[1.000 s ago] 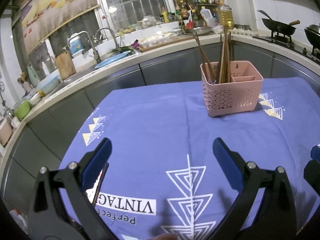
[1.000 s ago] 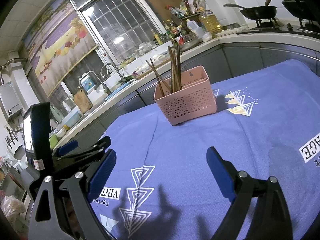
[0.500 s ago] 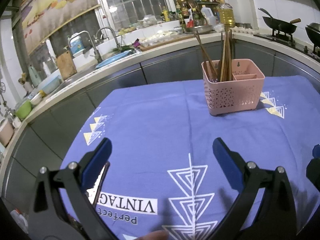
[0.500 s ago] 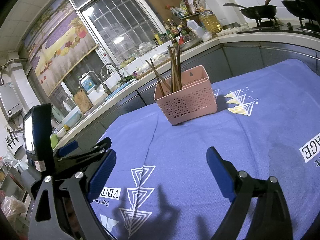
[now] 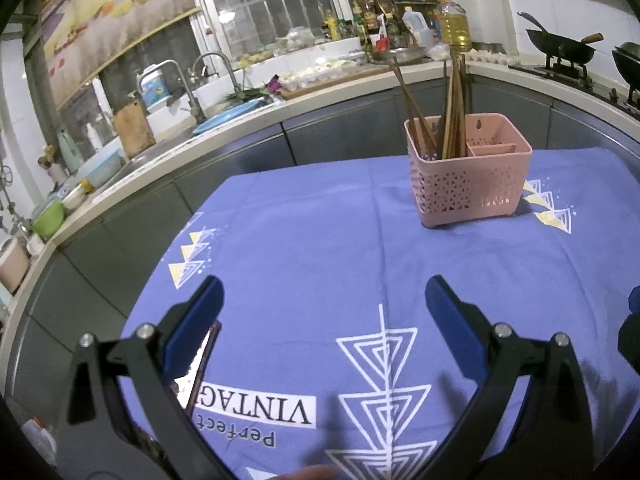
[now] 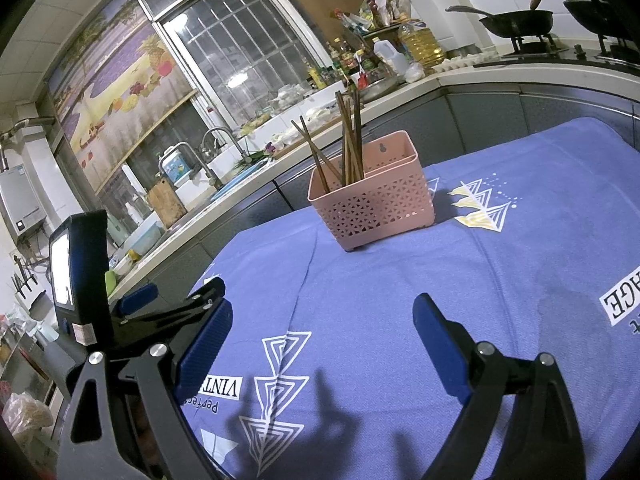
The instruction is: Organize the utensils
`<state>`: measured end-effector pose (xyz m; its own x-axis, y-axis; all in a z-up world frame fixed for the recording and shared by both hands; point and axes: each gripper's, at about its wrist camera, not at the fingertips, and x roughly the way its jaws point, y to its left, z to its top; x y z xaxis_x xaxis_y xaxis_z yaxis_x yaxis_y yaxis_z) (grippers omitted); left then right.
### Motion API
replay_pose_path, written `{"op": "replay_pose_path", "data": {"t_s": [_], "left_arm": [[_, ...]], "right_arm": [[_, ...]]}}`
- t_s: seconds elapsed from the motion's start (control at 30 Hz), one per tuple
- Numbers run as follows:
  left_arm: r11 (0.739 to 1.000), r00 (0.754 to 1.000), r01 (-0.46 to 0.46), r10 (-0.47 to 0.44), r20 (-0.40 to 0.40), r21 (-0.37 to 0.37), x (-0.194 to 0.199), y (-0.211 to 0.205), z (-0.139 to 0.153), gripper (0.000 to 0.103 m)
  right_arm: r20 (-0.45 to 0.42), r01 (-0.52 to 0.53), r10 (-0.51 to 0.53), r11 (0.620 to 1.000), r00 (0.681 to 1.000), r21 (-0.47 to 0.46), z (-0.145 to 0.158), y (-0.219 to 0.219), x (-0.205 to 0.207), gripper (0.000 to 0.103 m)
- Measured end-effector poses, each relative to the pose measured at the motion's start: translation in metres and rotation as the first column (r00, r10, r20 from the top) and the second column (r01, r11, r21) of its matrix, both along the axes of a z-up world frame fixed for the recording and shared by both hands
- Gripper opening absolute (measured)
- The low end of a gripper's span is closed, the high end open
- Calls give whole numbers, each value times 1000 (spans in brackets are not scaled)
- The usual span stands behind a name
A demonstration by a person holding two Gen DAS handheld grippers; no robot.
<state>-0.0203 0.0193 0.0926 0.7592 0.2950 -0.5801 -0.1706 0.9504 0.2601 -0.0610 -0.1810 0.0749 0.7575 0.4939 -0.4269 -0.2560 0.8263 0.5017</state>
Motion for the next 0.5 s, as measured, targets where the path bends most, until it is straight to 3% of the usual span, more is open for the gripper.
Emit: {"op": "replay_pose_path", "data": {"t_s": [0.5], "left_arm": [[1000,1000,16,-16,-20,5,0,-3,-7,97]], "right_arm": [[-1,0,0,1000,1000,1,-1,-1,1,90]]}}
